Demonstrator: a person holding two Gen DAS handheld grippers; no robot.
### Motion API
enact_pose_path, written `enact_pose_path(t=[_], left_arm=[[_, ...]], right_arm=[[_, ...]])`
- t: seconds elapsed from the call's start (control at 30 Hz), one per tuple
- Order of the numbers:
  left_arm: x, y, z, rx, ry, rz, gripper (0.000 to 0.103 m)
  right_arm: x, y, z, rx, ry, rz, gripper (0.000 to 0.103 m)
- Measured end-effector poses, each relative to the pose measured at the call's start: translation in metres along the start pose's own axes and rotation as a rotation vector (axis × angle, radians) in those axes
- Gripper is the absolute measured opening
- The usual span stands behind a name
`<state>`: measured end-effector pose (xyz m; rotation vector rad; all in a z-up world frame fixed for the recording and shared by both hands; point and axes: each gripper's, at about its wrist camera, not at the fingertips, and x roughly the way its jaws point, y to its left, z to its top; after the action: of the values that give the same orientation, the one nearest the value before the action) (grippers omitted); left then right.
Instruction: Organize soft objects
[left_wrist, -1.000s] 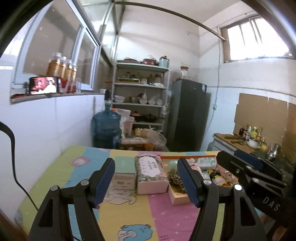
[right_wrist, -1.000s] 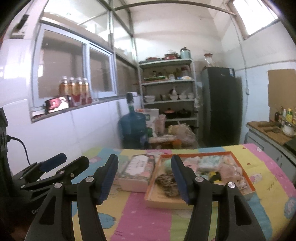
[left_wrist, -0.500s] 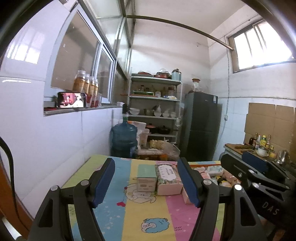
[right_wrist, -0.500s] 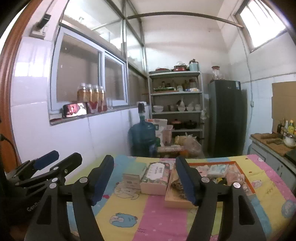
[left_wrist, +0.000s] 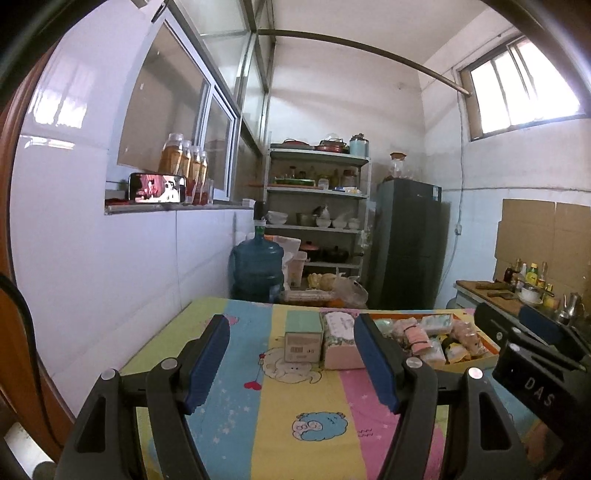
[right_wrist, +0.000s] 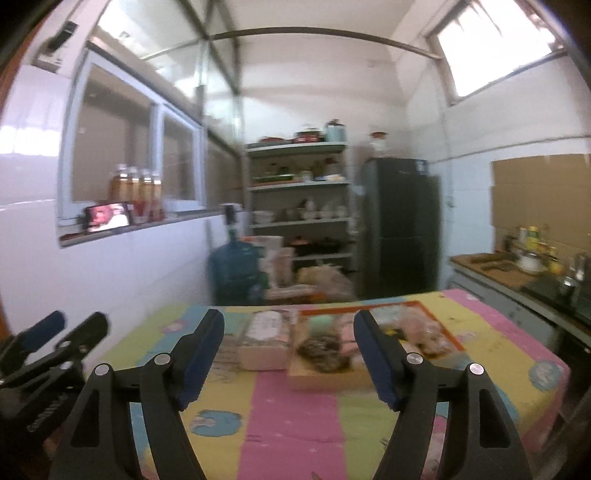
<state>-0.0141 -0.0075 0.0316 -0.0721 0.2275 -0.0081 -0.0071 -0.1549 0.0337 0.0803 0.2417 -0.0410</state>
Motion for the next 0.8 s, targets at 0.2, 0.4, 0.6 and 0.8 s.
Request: enact_pose_path(t=[0.2,0.4,0.6,0.8], left_arm=[[-0.001,-0.004,-0.006,0.011,0.007,-0.008,0.069],[-0.003,-0.008,-0.006,0.013,-0.001,0.003,0.069],[-0.002,-0.011,-0.007,0.028,0.000,0.012,0.069],[0.004,-0.009,-0.009,0.020,0.021,0.019,0.069]], right_arm=[[-0.002,-0.006,-0.015,0.011,0.031,-0.034,0.074],[-0.006,-0.012,-0.016,0.009,0.022,-0.039,0.074],[-0.007,-0.013,-0.016,0.007,0.020,-0.033,0.074],[-0.005,-0.009,-0.017,0.007,0.037,-0.016,0.074]])
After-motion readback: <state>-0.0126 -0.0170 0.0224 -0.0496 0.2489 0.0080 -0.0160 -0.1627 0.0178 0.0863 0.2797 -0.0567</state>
